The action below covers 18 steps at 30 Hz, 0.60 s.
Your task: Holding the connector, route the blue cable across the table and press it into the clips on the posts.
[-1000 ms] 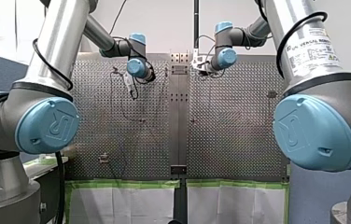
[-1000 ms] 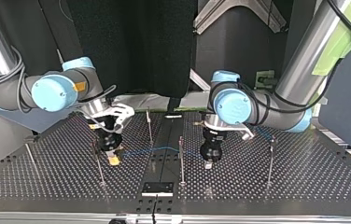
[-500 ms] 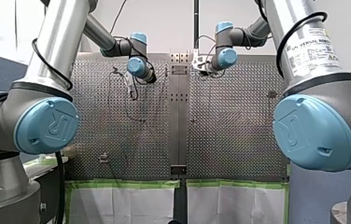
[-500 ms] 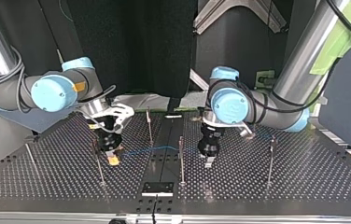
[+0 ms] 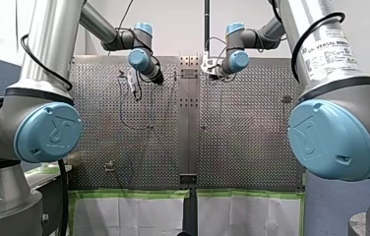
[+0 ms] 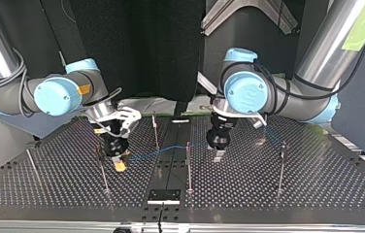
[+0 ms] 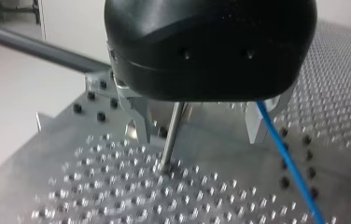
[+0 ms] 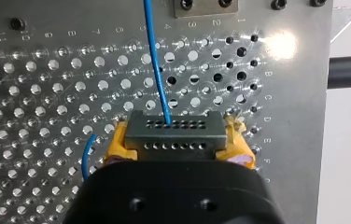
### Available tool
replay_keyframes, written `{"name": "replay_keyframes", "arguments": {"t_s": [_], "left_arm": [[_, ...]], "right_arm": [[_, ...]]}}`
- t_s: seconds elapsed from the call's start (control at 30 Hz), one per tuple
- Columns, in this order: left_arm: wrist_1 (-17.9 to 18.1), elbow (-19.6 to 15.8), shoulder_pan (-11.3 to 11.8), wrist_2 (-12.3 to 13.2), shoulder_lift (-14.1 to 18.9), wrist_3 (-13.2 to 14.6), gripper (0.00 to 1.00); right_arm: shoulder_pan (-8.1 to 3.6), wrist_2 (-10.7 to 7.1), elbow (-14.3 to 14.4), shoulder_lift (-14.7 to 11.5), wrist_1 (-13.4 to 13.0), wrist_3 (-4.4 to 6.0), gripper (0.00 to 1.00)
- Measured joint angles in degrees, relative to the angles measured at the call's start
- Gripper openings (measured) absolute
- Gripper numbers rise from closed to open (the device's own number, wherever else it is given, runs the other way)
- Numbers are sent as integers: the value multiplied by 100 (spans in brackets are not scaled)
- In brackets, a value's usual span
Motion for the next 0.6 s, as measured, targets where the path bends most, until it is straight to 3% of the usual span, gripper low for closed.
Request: {"name": "replay_keyframes", "arguments": {"t_s": [0.27,0.47,0.6], "left_arm": [[-172,-371,-24,426,475,-11,100],[-168,-566,-111,492,804,107,100],[-106,-583,-272,403,1021,263,100]], "right_arm": [[11,0,0,-10,7,0,0],[13,0,0,-17,16,0,0],[-19,0,-1,-77,19,5,0]]}}
